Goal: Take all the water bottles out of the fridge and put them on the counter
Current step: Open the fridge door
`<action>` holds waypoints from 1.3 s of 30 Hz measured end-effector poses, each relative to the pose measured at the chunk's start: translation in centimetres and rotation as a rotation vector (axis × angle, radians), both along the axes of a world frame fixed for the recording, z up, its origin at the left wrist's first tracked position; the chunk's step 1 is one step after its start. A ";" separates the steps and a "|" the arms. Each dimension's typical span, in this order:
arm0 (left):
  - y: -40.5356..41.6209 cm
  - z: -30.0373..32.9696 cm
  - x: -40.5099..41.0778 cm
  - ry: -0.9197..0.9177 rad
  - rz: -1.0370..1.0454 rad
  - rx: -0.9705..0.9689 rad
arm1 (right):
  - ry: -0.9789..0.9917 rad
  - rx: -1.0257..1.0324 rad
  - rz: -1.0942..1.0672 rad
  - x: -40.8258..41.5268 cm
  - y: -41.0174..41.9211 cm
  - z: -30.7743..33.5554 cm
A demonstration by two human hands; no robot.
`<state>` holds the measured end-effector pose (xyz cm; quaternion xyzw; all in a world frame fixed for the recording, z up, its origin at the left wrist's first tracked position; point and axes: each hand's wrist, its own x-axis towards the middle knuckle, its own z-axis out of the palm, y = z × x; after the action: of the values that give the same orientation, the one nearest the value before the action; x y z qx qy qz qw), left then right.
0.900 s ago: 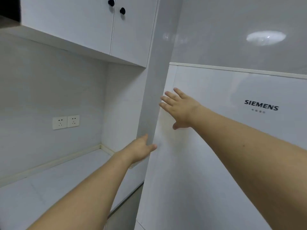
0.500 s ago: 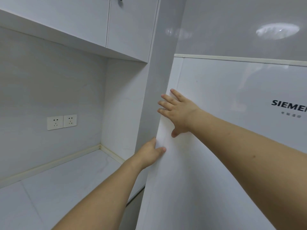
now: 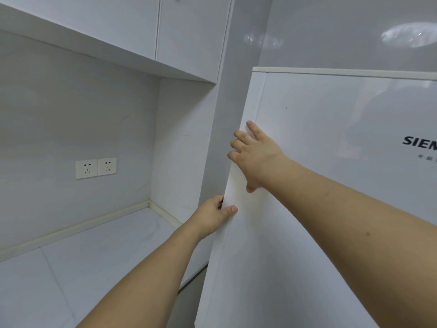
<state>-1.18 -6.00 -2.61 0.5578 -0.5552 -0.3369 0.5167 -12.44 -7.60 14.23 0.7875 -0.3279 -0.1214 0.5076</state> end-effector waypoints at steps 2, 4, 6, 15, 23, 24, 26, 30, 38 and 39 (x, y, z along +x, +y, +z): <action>0.7 -0.1 0.1 0.007 0.016 -0.013 | 0.002 -0.002 0.018 0.2 0.6 0.1; 1.5 -0.2 0.2 0.006 0.036 -0.031 | 0.004 -0.005 0.037 0.2 1.2 0.1; 2.4 -0.3 0.0 0.009 0.050 -0.054 | 0.002 -0.005 0.047 0.1 2.0 0.1; 9.7 -0.2 -0.5 0.008 0.130 -0.093 | -0.011 -0.010 0.167 -0.3 8.0 0.0; 20.2 -0.3 -2.5 -0.034 0.292 -0.080 | -0.048 -0.016 0.333 -2.1 16.7 -0.5; 21.7 -0.2 -3.0 -0.030 0.314 -0.084 | -0.051 -0.016 0.360 -2.4 17.9 -0.5; 23.9 -0.1 -3.8 -0.023 0.349 -0.077 | -0.056 -0.018 0.388 -3.1 19.8 -0.6; 29.5 0.2 -5.8 -0.010 0.420 -0.064 | -0.096 -0.010 0.462 -4.9 24.6 -1.0; 38.7 -0.2 -10.7 -0.058 0.540 -0.068 | -0.109 -0.011 0.579 -9.9 32.7 -1.1; 39.3 -0.3 -11.0 -0.071 0.543 -0.071 | -0.106 -0.012 0.586 -10.3 33.3 -1.1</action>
<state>-12.19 33.34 -2.93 0.6791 -0.4147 -0.1468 0.5876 -22.78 25.73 13.14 0.8507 -0.1134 0.0734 0.5080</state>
